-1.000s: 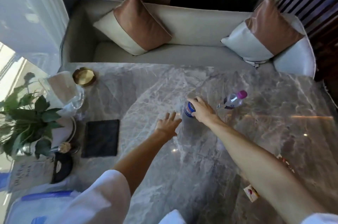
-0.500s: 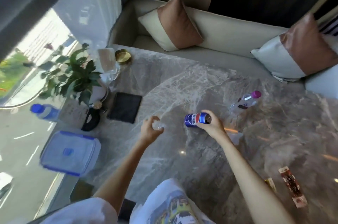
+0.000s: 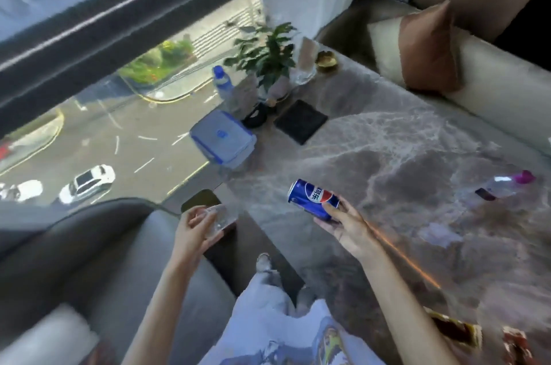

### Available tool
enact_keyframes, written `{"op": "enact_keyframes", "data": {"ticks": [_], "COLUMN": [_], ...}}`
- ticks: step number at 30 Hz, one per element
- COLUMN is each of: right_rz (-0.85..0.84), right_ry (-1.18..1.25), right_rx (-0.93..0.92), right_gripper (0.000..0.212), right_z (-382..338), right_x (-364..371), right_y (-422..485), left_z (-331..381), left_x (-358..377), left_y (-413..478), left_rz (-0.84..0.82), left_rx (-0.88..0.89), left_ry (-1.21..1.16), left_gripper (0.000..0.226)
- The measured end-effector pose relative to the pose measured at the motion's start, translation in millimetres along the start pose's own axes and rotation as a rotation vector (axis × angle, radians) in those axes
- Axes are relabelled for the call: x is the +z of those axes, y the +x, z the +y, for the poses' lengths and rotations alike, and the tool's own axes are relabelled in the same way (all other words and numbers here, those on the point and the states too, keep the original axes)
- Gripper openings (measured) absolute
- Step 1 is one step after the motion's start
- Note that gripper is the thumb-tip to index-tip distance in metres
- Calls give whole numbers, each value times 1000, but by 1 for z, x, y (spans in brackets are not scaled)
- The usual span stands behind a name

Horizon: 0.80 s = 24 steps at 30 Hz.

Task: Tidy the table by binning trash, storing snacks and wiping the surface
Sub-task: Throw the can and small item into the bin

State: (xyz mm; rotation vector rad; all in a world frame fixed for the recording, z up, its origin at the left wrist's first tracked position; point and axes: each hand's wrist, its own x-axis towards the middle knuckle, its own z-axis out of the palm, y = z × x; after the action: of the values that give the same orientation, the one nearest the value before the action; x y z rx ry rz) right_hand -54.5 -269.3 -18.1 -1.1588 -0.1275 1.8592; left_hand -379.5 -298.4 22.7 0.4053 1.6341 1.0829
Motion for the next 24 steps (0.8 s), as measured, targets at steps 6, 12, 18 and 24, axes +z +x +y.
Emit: {"op": "enact_keyframes", "data": {"ticks": [6,12,18,24], "right_rz": [-158,-254,-318,-295], "right_ry": [-228,-401,-471,-501], "right_rx": [105,232,238,199], "right_gripper": [48,53,50,56], "right_z": [43,97,145,173], "right_x": [83,161,225,271], "right_y": [10,36,56,72], "left_z": [-13,-16,-19,-6], "left_x": [-79,-149,-226,-272], "left_y": [-40,-46,-19,9], "left_rz": [171,326,398,390], "left_rx": [-5,45,39,-13], "left_ry": [-155,-331,-442,-480], "left_gripper": [42,40,39,32]}}
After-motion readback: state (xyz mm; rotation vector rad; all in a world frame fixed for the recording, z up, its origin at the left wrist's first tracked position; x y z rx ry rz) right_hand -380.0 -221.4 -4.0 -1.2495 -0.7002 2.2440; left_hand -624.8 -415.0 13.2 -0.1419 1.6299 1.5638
